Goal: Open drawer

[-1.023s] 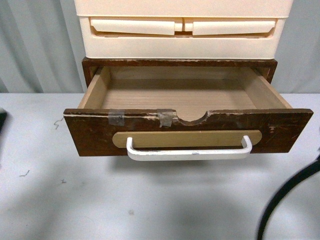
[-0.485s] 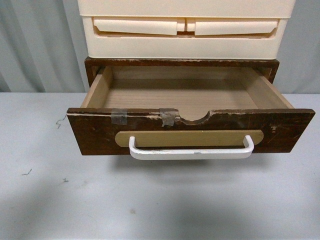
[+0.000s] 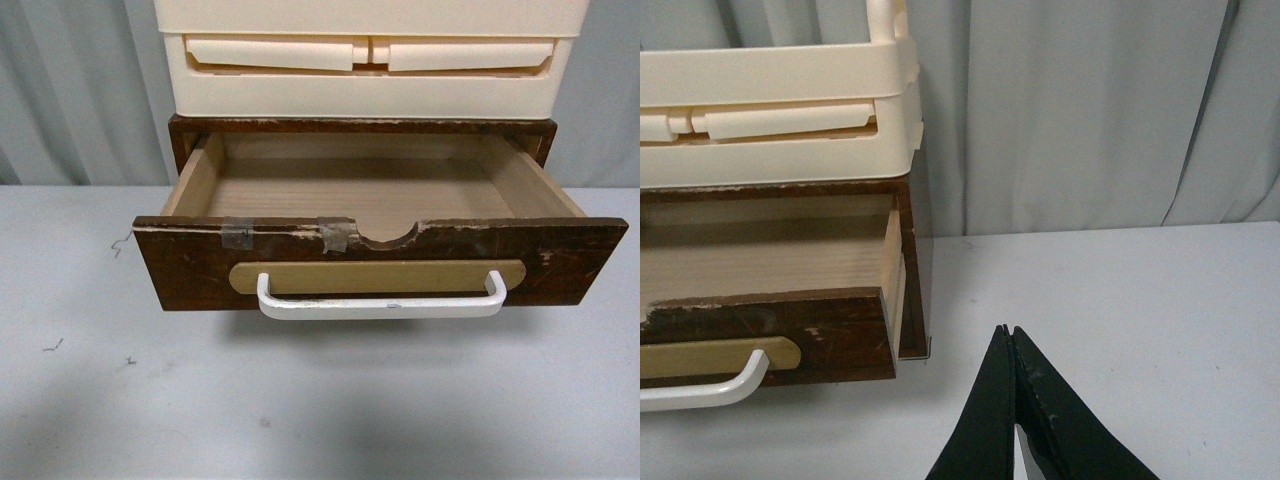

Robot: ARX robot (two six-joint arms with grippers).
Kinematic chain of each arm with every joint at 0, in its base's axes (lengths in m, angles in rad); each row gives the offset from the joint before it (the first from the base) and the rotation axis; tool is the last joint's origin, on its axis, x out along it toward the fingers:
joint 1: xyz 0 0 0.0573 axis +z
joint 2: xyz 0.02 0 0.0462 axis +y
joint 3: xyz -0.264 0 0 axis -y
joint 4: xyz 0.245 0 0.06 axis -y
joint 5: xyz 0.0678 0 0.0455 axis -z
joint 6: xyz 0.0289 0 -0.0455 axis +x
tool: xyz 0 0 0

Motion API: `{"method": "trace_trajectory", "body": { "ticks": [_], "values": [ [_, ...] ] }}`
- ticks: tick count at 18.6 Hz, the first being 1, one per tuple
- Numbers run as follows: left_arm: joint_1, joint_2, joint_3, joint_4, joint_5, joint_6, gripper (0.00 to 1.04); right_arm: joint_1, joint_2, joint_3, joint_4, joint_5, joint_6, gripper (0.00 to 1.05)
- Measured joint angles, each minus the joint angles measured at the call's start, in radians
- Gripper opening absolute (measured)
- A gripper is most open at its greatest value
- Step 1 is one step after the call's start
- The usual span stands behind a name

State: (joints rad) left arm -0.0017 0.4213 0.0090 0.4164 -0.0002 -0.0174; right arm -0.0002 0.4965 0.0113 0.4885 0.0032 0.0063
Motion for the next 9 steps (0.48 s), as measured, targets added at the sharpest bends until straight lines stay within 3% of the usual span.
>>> {"method": "trace_trajectory", "body": {
  "ticks": [9],
  "values": [
    [0.000,-0.216,0.000,-0.210,0.000,0.000,0.02,0.000,-0.249,0.000,-0.239,0.000,0.000,0.02]
  ]
}}
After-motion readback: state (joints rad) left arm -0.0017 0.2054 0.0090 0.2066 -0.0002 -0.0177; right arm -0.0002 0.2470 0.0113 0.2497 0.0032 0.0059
